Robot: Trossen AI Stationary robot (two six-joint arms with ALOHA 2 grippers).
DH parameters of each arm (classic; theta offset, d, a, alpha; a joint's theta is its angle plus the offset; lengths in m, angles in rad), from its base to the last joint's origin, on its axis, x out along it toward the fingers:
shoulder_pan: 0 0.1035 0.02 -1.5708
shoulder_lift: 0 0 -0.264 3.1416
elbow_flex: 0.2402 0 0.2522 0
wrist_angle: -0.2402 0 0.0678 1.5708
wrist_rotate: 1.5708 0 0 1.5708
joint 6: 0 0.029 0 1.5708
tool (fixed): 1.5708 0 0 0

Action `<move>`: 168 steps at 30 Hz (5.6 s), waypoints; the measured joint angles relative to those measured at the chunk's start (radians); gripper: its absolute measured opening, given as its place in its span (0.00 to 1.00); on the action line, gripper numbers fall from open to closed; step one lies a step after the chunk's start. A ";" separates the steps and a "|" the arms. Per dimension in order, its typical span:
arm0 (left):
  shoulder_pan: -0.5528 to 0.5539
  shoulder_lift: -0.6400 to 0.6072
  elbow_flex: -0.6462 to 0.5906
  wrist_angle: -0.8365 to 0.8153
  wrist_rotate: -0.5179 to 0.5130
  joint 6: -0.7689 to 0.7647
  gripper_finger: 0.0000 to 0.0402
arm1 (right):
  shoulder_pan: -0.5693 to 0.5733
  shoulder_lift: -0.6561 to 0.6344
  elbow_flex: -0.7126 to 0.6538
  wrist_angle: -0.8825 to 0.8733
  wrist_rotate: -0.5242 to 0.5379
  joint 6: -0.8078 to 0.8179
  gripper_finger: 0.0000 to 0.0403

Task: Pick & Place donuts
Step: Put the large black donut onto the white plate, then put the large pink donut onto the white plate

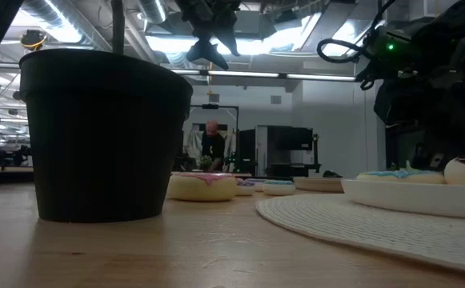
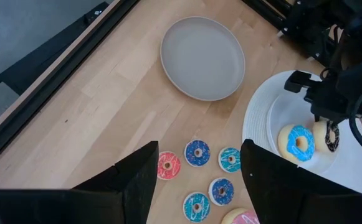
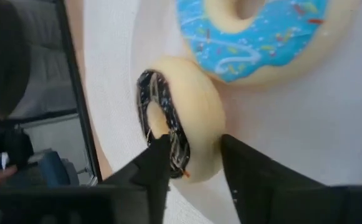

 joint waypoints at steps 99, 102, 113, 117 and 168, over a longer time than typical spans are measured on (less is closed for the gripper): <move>0.031 -0.810 -0.622 0.342 -0.061 0.138 0.55 | -0.182 -0.002 0.776 -0.188 0.607 0.133 0.75; 0.031 -0.854 -0.711 0.356 -0.063 0.067 0.56 | -0.182 -0.002 0.776 -0.157 0.614 0.133 0.75; 0.031 -0.916 -0.976 0.424 -0.048 -0.129 0.56 | -0.182 -0.002 0.776 -0.047 0.615 0.133 0.75; 0.031 -0.916 -1.059 0.496 0.011 -0.201 0.56 | -0.182 -0.002 0.776 -0.047 0.615 0.138 0.75; -0.320 -0.375 -1.313 1.003 0.069 -0.707 0.56 | -0.182 -0.002 0.776 -0.071 0.616 0.064 0.75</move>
